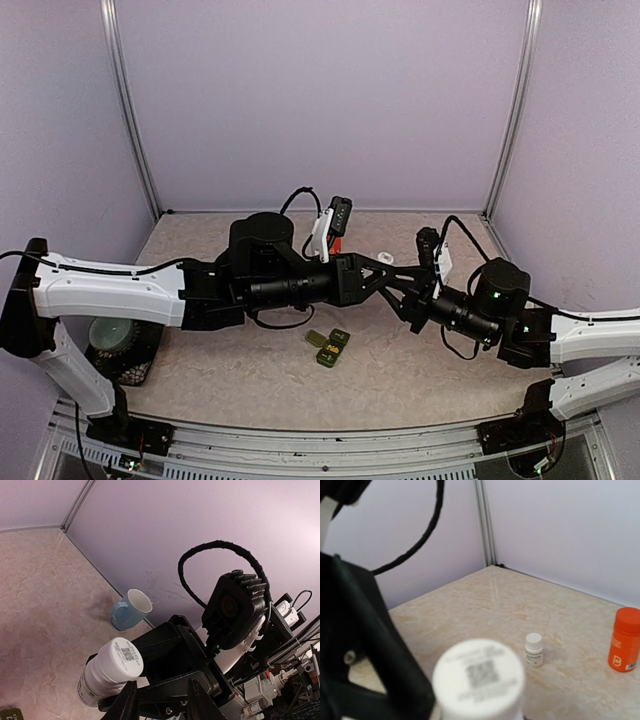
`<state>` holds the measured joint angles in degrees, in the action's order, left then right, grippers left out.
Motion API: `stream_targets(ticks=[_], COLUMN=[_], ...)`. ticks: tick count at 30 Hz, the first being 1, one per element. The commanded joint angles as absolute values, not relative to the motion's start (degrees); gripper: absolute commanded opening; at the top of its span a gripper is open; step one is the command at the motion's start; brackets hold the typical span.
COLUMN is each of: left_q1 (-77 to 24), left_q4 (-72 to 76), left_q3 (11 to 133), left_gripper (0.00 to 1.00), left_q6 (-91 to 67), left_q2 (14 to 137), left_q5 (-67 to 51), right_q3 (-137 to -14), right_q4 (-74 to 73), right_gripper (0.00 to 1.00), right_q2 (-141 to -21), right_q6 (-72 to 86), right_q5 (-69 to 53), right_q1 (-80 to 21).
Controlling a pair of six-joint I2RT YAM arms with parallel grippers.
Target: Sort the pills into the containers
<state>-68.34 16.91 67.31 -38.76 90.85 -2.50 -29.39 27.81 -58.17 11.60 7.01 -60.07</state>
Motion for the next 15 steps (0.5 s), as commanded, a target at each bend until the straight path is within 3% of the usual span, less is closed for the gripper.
stream_targets(ticks=[1, 12, 15], left_q1=[-68.60, -68.04, -68.27], left_q4=[14.32, 16.53, 15.74], left_q3=[66.88, 64.13, 63.47], left_gripper=[0.35, 0.36, 0.46], left_q6=[-37.86, -36.78, -35.70], left_q2=[91.48, 86.38, 83.38], left_q5=[-0.78, -0.24, 0.70], right_q3=[-30.28, -28.99, -28.37], right_q4=[29.14, 28.34, 26.89], right_gripper=[0.28, 0.28, 0.28], right_q2=[-57.38, -55.75, -54.06], right_q6=[11.12, 10.39, 10.05], right_q5=[4.88, 5.88, 6.92], right_q1=[-59.78, -59.80, -59.78])
